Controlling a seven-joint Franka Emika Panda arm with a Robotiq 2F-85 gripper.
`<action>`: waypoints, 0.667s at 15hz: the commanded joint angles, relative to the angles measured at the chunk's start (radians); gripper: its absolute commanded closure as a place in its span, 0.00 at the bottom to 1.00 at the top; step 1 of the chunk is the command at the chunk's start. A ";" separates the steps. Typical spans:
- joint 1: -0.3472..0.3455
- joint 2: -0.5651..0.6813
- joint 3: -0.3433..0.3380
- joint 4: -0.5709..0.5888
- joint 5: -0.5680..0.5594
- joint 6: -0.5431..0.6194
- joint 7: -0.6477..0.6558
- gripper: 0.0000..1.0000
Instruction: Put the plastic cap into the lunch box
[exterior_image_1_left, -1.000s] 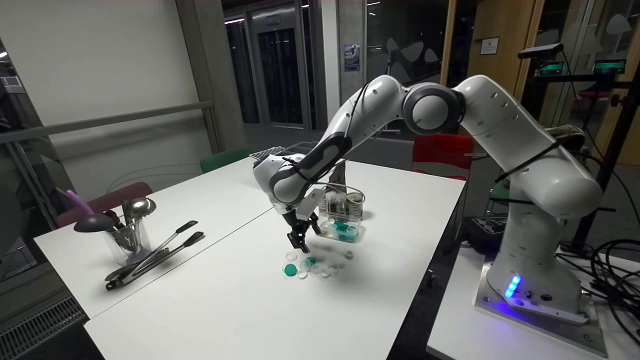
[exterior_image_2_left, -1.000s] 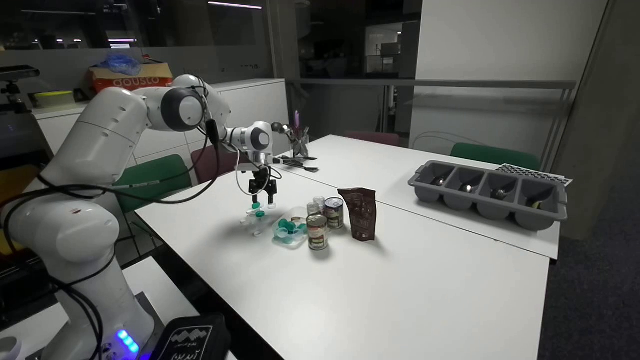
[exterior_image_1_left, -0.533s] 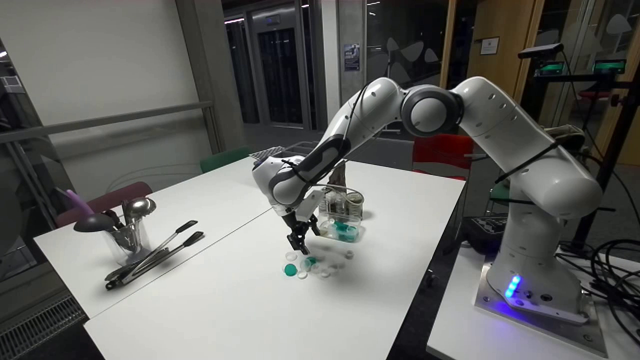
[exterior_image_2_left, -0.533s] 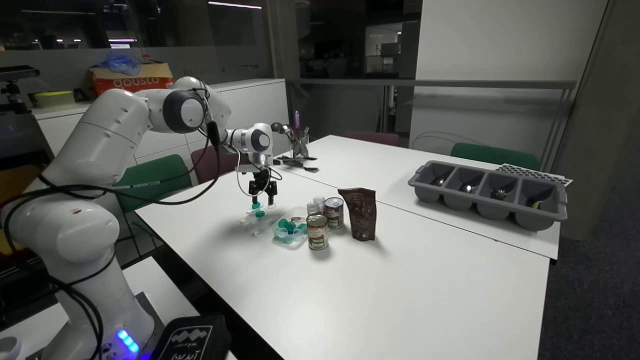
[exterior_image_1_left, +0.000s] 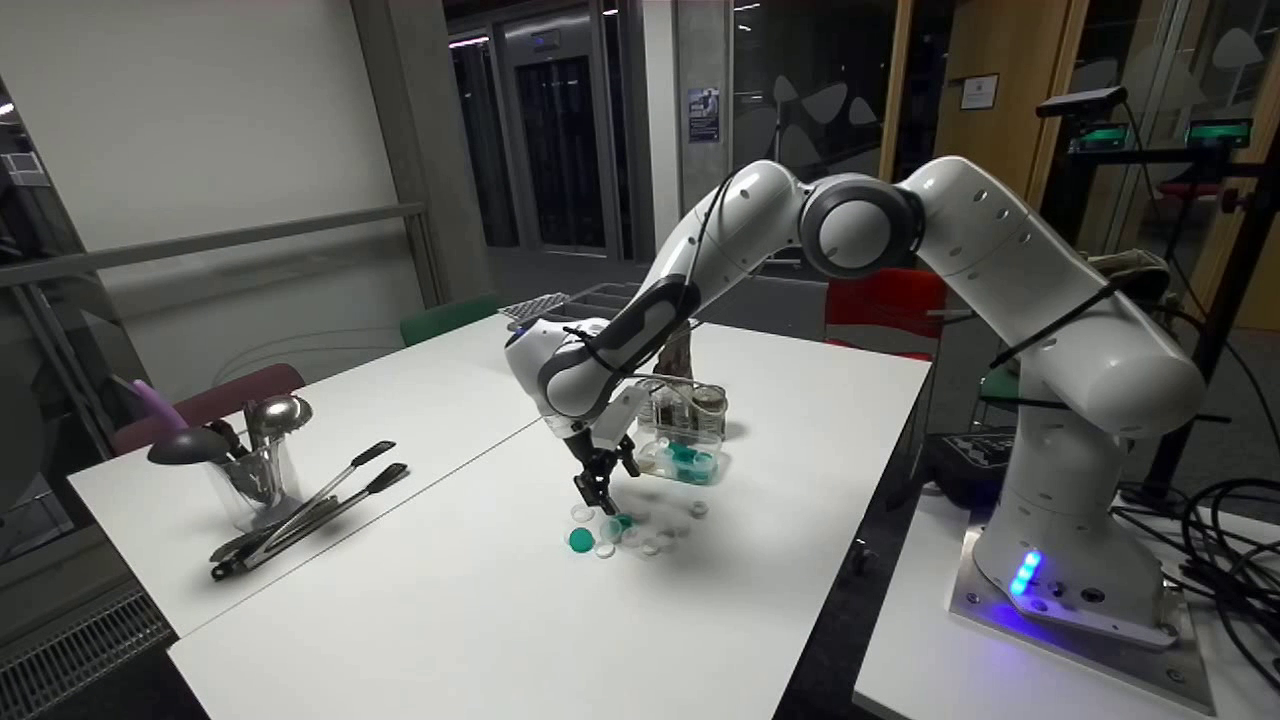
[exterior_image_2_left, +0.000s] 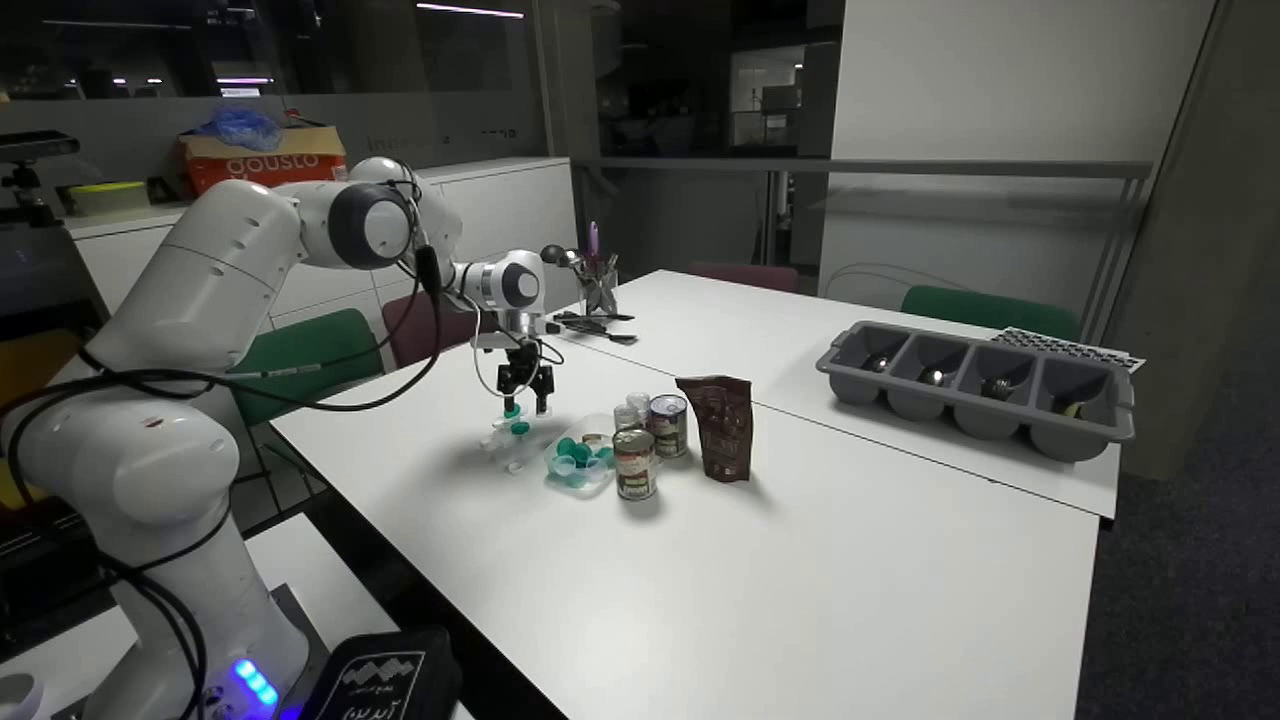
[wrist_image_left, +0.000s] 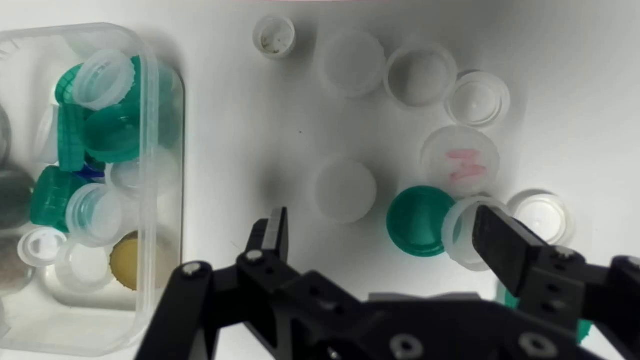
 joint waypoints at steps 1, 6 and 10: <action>0.003 0.012 0.009 0.011 -0.006 0.040 -0.018 0.00; 0.014 0.019 0.012 0.008 -0.004 0.076 -0.019 0.00; 0.013 0.022 0.014 0.005 -0.001 0.084 -0.022 0.00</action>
